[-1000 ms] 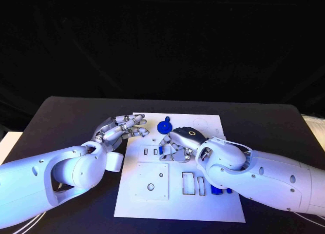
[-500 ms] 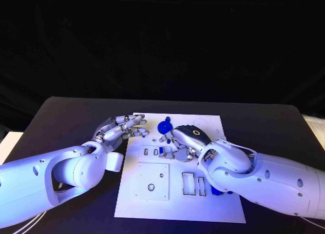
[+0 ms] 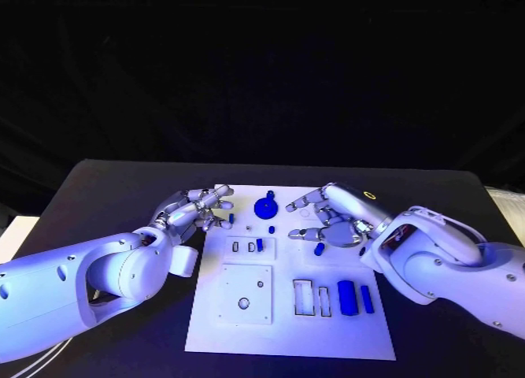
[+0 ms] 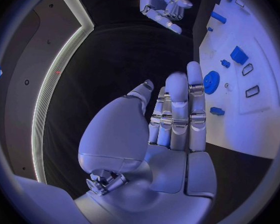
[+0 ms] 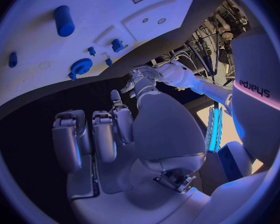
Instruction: Assemble the parts on the task board
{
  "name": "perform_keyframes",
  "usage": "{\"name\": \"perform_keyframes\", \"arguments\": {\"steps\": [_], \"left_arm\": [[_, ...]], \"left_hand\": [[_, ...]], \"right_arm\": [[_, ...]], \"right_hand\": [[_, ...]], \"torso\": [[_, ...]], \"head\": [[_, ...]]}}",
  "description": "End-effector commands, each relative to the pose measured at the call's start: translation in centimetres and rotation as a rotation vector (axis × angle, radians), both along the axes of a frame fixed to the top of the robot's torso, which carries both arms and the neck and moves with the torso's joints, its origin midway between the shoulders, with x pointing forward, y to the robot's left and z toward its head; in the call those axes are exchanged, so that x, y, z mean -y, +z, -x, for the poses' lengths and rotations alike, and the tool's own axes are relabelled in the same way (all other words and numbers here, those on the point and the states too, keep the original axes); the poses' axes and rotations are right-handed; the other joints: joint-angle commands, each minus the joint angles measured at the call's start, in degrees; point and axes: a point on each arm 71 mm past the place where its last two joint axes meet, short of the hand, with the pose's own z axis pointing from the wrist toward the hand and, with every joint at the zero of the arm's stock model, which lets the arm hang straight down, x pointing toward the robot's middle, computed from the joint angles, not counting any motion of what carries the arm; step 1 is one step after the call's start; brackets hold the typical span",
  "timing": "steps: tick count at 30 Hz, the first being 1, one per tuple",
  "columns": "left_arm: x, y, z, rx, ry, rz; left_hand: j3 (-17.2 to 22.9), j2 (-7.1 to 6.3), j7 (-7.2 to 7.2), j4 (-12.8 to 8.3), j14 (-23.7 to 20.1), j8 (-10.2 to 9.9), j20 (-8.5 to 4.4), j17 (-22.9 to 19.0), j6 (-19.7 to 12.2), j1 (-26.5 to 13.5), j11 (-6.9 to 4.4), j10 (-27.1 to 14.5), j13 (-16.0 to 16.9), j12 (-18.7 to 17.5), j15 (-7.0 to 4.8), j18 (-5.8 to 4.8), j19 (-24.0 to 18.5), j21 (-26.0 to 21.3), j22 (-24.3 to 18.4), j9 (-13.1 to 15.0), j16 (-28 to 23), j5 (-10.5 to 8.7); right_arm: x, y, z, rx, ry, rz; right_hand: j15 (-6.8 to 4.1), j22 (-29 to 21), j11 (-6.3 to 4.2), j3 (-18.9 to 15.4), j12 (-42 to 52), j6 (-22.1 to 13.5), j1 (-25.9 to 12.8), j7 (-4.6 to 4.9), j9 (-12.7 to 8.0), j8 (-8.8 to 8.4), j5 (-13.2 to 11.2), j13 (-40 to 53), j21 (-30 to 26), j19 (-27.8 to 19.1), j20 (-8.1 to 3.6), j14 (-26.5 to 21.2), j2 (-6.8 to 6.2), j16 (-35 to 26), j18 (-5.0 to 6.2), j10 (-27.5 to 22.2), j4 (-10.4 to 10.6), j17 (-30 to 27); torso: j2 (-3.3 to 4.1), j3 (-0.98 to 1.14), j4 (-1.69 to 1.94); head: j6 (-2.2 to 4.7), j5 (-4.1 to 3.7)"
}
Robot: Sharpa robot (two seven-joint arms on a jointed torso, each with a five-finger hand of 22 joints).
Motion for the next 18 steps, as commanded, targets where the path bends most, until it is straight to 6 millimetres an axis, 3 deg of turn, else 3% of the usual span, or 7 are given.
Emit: {"name": "perform_keyframes", "arguments": {"steps": [1, 3, 4, 6, 9, 10, 18], "left_arm": [[0.9, -0.8, 0.4, -0.079, -0.177, -0.212], [0.9, -0.8, 0.1, -0.117, -0.215, -0.302], [0.9, -0.6, -0.1, -0.135, -0.241, -0.36], [1.0, -0.3, -0.6, -0.17, -0.287, -0.48], [0.8, 0.2, -1.4, -0.212, -0.339, -0.682], [0.8, 0.7, -2.1, -0.221, -0.354, -0.815], [2.2, 2.0, -4.1, -0.173, -0.416, -1.225]], "left_hand": [[-3.06, -0.19, -1.48, 2.15, 4.46, 1.7, -1.87, 20.86, 2.41, -2.97, -1.97, 4.07, 6.28, 7.71, -0.69, -1.59, 4.45, 16.66, 17.57, 1.13, 22.66, -0.12], [-5.19, -0.81, -1.65, 3.06, 5.24, 2.59, -2.11, 28.41, 2.66, -4.11, -2.51, 3.49, 11.47, 13.53, -1.4, -3.44, 6.27, 28.37, 32.01, 2.0, 29.05, -0.4], [-6.15, -0.24, -1.99, 3.9, 5.64, 3.58, -2.67, 30.97, 3.08, -4.66, -2.61, 2.44, 18.38, 20.42, -0.84, -3.76, 6.33, 32.55, 36.98, 2.81, 31.08, -0.45], [-8.12, 0.31, -2.7, 5.54, 5.86, 5.49, -2.6, 32.12, 2.7, -5.23, -2.94, 1.09, 32.34, 34.27, -1.35, -4.41, 5.98, 37.65, 43.02, 4.46, 31.96, 0.16], [-11.22, 0.46, -3.16, 8.18, 5.86, 8.66, -2.17, 32.12, 2.32, -7.09, -2.5, -0.49, 41.33, 43.05, -1.95, -4.92, 5.55, 41.06, 47.21, 6.8, 31.96, -0.49], [-12.91, 1.61, -3.5, 8.29, 5.86, 11.48, -2.38, 32.12, 1.32, -7.49, -2.66, -1.33, 46.01, 47.59, -1.78, -4.94, 5.17, 42.94, 49.48, 9.01, 31.96, -1.18], [-17.09, 3.3, -4.52, 8.21, 5.86, 20.19, -2.66, 32.12, -1.29, -8.65, -3.65, 0.2, 54.36, 55.26, -2.6, -5.94, 5.96, 47.52, 56.14, 16.92, 31.96, -4.65]], "right_arm": [[1.7, 1.2, -0.4, -0.11, 0.013, -0.147], [3.1, 1.9, -0.9, -0.113, -0.027, -0.168], [3.9, 2.2, -1.2, -0.114, -0.05, -0.176], [5.3, 2.5, -1.7, -0.114, -0.09, -0.186], [6.9, 2.8, -2.2, -0.116, -0.139, -0.193], [7.7, 2.9, -2.4, -0.118, -0.161, -0.195], [9.0, 2.7, -2.9, -0.129, -0.209, -0.193]], "right_hand": [[0.32, 12.37, 0.37, -0.19, -0.22, -0.05, 0.57, -0.32, 0.06, 0.16, 0.46, 7.48, -0.25, 4.48, 0.25, 4.98, 0.18, -0.3, -0.15, 0.15, -0.17, 10.85], [0.31, 12.35, 0.36, -0.22, -0.22, -0.05, 0.64, -0.32, 0.07, 0.16, 0.64, 7.47, -0.26, 4.48, 0.24, 4.97, 0.25, -0.33, -0.14, 0.15, -0.17, 10.8], [0.31, 12.35, 0.36, -0.24, -0.27, -0.03, 0.66, -0.32, 0.08, 0.18, 0.71, 7.44, -0.26, 4.48, 0.24, 4.97, 0.28, -0.34, -0.14, 0.13, -0.17, 10.79], [0.31, 12.31, 0.35, -0.28, -0.36, 0.05, 0.69, -0.34, 0.1, 0.22, 0.9, 7.38, -0.29, 4.45, 0.23, 4.95, 0.39, -0.39, -0.13, 0.1, -0.15, 10.69], [0.29, 12.25, 0.34, -0.39, -0.48, 0.13, 0.58, -0.35, 0.12, 0.25, 1.06, 7.31, -0.32, 4.42, 0.23, 4.91, 0.48, -0.47, -0.12, 0.06, -0.04, 10.54], [0.29, 12.24, 0.34, -0.48, -0.52, 0.15, 0.5, -0.35, 0.13, 0.26, 1.1, 7.28, -0.33, 4.42, 0.22, 4.9, 0.48, -0.51, -0.12, 0.05, 0.02, 10.48], [0.29, 12.2, 0.33, -0.53, -0.52, 0.17, 0.47, -0.36, 0.14, 0.26, 1.14, 7.28, -0.36, 4.39, 0.22, 4.88, 0.48, -0.56, -0.1, 0.05, 0.04, 10.39]], "torso": [[-1.07, 0.31, -0.18], [-1.5, 0.46, -0.31], [-1.67, 0.5, -0.33], [-2.16, 0.56, -0.2], [-2.66, 0.79, -0.16], [-2.8, 0.86, -0.11], [-3.95, 1.22, -0.22]], "head": [[-0.29, 0.11], [-0.33, 0.36], [-0.34, 0.35], [-0.67, 0.24], [-1.03, 0.32], [-1.09, 0.44], [-1.69, 0.64]]}}
